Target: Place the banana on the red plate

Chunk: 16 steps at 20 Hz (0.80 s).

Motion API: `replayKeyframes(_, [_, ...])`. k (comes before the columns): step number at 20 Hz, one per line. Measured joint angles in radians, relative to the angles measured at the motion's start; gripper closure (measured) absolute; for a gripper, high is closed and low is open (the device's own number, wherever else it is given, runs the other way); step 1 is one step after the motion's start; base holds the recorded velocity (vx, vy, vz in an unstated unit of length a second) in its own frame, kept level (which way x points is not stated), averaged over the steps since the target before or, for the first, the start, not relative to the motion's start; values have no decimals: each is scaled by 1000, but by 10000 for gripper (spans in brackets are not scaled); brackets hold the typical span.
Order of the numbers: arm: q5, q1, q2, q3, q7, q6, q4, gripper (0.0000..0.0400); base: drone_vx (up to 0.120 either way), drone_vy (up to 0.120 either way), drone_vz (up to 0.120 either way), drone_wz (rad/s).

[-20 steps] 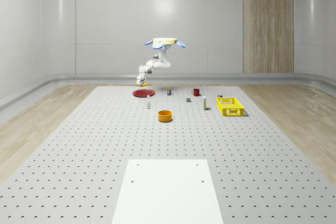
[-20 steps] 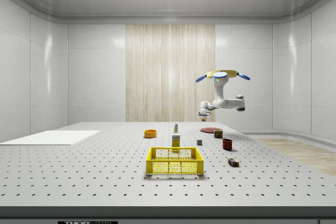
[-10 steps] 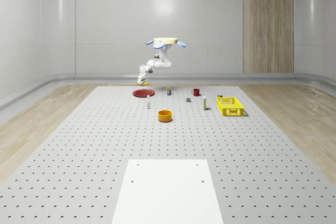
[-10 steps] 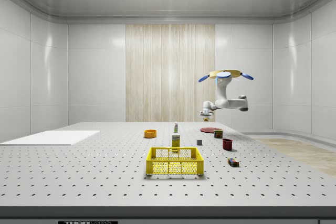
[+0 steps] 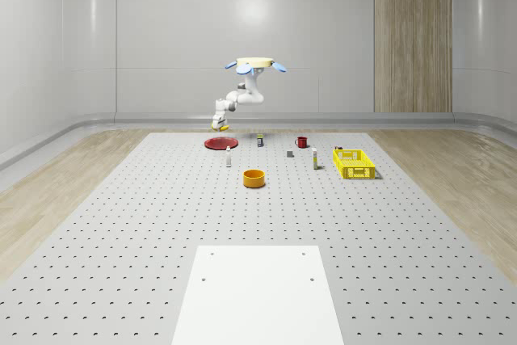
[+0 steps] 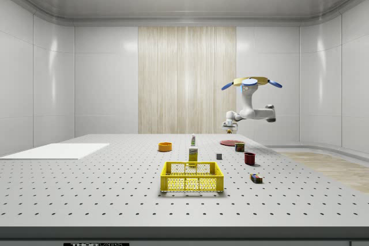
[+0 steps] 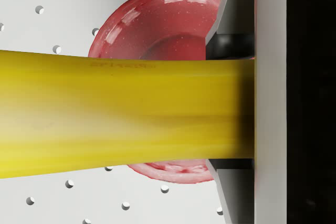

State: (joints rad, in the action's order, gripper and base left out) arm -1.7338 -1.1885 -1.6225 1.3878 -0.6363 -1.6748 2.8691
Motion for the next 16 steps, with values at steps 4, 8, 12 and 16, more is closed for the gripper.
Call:
replayKeyframes(4, [0,0,0,0,0,0,0,207,-120,0,0,0])
replayKeyframes(8, [-3,0,0,-3,0,-1,0,207,0,0,0,0])
replayKeyframes(12, [-39,-8,-1,-41,3,-14,-8,207,0,0,0,0])
replayKeyframes(16, [-94,-22,-2,-100,6,-34,-22,207,0,0,0,0])
